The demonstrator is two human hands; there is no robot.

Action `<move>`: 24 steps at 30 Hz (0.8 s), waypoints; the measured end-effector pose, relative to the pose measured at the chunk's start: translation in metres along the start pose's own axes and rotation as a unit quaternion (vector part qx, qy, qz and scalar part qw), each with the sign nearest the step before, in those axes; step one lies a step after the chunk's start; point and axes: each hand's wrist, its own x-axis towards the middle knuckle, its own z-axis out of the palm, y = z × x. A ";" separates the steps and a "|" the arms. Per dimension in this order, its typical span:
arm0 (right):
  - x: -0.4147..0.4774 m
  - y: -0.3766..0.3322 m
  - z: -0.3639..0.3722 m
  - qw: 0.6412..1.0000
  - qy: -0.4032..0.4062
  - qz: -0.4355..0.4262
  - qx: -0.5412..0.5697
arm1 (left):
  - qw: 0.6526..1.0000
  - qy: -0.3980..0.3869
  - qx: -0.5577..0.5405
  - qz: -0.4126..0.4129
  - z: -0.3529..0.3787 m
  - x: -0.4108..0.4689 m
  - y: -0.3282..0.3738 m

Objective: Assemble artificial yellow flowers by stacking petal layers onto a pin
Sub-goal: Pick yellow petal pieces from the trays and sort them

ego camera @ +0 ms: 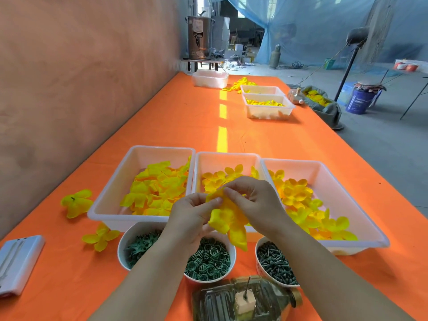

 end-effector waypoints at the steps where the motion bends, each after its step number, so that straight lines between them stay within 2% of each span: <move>1: 0.001 -0.001 -0.001 0.998 0.005 0.037 0.045 | 1.000 0.004 -0.006 0.007 0.001 0.000 0.000; 4: 0.005 0.001 -0.008 0.980 -0.009 0.137 0.142 | 1.000 -0.003 -0.012 0.022 0.002 -0.005 0.001; 7: 0.006 0.003 -0.010 0.969 -0.034 0.152 0.193 | 0.999 -0.005 -0.022 0.033 0.001 -0.006 0.002; 10: 0.007 0.002 -0.008 0.964 -0.022 0.152 0.216 | 0.998 -0.031 -0.054 0.013 0.000 -0.005 0.004; 20: 0.007 0.004 -0.007 0.988 -0.006 0.091 0.123 | 0.986 -0.070 -0.132 -0.072 -0.006 -0.004 0.006; 22: 0.005 0.004 -0.007 0.994 -0.006 0.068 0.089 | 0.985 -0.056 -0.139 -0.081 -0.005 -0.004 0.005; 24: 0.002 0.003 -0.003 0.999 0.009 0.035 0.025 | 0.993 -0.014 -0.111 -0.044 -0.004 -0.002 0.002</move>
